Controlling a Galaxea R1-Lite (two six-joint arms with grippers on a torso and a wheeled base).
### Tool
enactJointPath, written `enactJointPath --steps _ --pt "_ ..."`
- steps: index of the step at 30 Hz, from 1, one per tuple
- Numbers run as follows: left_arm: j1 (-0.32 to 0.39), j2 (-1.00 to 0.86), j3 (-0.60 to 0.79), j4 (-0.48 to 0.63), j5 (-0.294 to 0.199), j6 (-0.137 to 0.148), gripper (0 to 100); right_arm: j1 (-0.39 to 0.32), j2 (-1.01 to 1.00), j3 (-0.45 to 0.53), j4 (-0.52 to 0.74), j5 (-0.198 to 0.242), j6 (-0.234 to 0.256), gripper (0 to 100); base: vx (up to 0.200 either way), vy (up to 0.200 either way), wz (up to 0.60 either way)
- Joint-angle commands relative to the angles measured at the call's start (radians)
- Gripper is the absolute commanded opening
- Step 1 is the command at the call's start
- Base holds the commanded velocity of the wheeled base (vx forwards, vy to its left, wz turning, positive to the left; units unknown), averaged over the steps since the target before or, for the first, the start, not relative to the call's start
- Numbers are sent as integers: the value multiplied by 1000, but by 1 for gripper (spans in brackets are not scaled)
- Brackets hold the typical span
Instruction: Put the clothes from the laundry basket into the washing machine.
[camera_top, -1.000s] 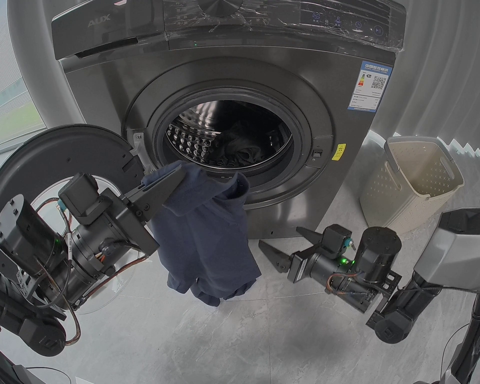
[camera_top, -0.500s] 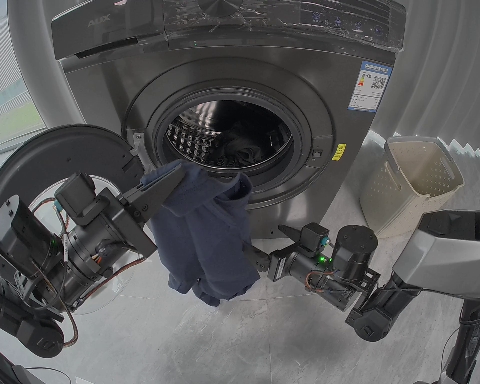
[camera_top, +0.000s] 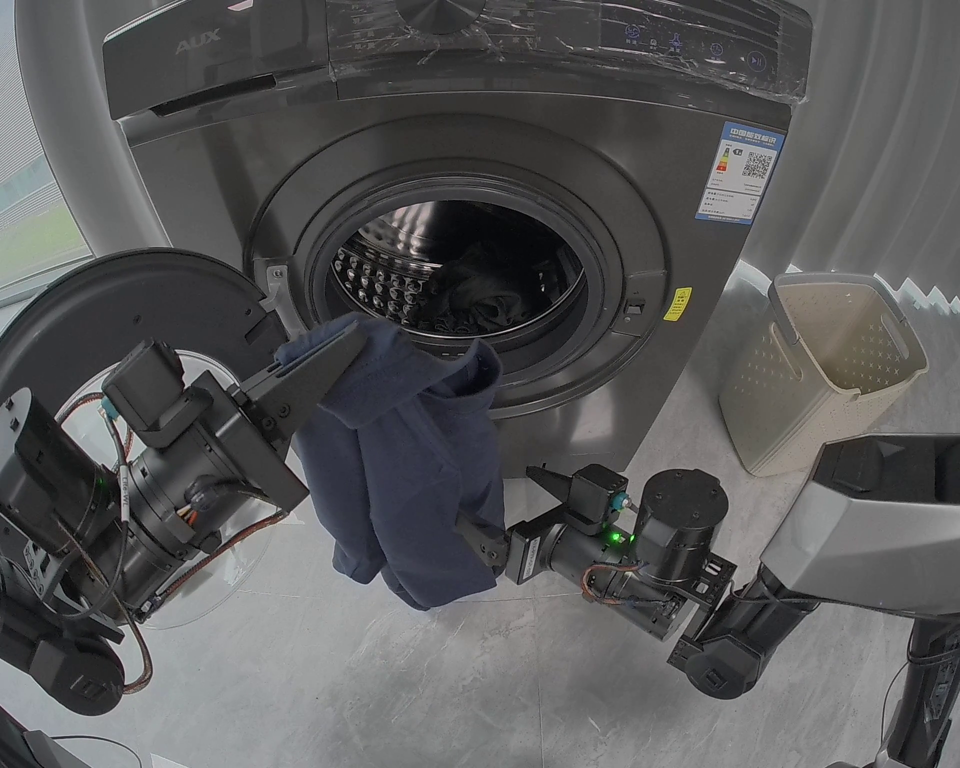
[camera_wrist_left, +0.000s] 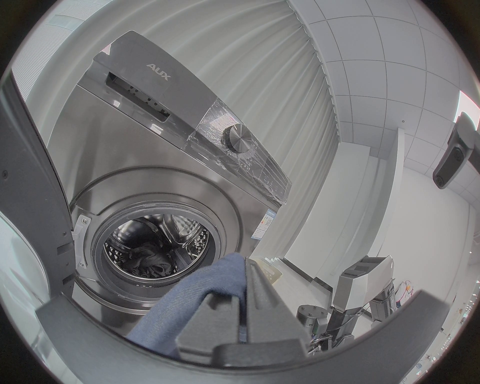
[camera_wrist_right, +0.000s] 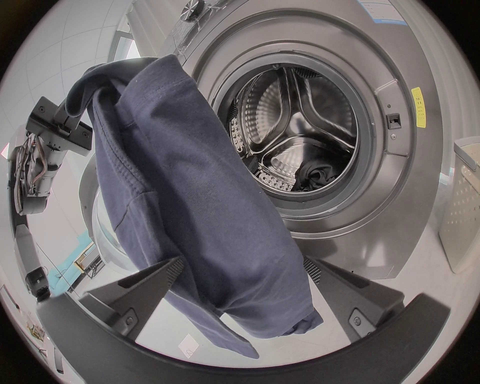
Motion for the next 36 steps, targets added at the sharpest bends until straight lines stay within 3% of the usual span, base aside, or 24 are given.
enactJointPath --steps 1,7,12,19,36 --pt "-1 -4 2 0 0 -1 0 -10 12 -26 -1 0 -1 100 0 0 0" --pt "-1 -6 8 0 -2 1 0 -32 -1 -94 6 16 -5 100 0 0 0" --pt "-1 -9 8 0 -2 1 0 -19 -2 -97 -4 62 -5 100 0 0 0" --pt "1 -6 10 0 -3 1 0 17 -7 -108 -13 78 -5 100 0 0 0" --pt "-1 -16 14 0 -9 1 0 -39 27 -148 -8 103 -13 100 0 0 0"
